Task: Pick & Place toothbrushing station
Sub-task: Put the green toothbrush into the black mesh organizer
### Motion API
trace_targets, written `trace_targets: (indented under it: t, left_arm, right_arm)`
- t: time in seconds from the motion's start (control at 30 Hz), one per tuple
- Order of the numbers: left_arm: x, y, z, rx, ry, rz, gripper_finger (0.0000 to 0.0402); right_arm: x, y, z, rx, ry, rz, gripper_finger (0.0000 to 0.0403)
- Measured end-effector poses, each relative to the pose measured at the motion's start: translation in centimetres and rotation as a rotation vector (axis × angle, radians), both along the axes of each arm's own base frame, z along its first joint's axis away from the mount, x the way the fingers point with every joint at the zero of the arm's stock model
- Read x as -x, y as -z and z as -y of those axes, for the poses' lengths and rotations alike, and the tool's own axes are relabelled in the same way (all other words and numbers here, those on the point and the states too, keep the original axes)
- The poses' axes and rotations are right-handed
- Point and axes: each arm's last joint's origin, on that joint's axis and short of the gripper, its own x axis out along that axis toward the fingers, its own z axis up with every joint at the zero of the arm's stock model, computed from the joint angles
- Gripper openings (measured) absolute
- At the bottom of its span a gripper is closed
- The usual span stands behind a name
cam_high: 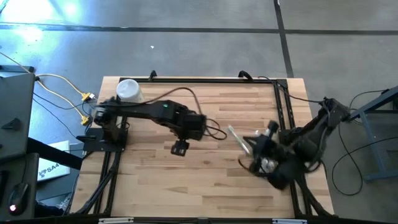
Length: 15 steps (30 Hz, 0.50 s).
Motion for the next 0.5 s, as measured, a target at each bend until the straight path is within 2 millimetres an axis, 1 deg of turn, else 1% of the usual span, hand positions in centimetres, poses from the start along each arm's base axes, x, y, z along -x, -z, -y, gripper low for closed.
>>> trace_targets:
  t: [0.07,0.13,0.2,0.27,0.33,0.4,0.5]
  left_arm:
    - [1.5,-0.8,-0.3,-0.020,-0.033,0.041,0.0260]
    - [3.1,-1.4,-0.6,-0.043,-0.067,0.119,0.0260]
    - [4.9,-1.7,-0.9,-0.043,-0.080,0.209,0.0260]
    - [6.6,-1.5,-1.1,-0.027,-0.084,0.305,0.0260]
    - [7.9,-0.5,-1.3,-0.019,-0.086,0.366,0.0260]
    - [8.9,1.0,-1.4,-0.011,-0.086,0.418,0.0260]
    - [9.9,3.2,-1.5,-0.013,-0.068,0.478,0.0260]
  right_arm:
    - [-0.9,-0.3,1.6,-0.044,0.042,-0.038,0.0004]
    - [-1.5,-0.4,3.2,-0.090,0.087,-0.071,0.0013]
    - [-2.1,-0.5,4.7,-0.129,0.136,-0.094,0.0033]
    - [-2.7,-0.5,6.2,-0.157,0.187,-0.109,0.0063]
    - [-3.3,-0.4,7.6,-0.176,0.224,-0.138,0.0103]
    - [-4.1,-0.2,9.1,-0.219,0.248,-0.178,0.0146]
    - [-5.5,0.1,11.5,-0.337,0.264,-0.218,0.0204]
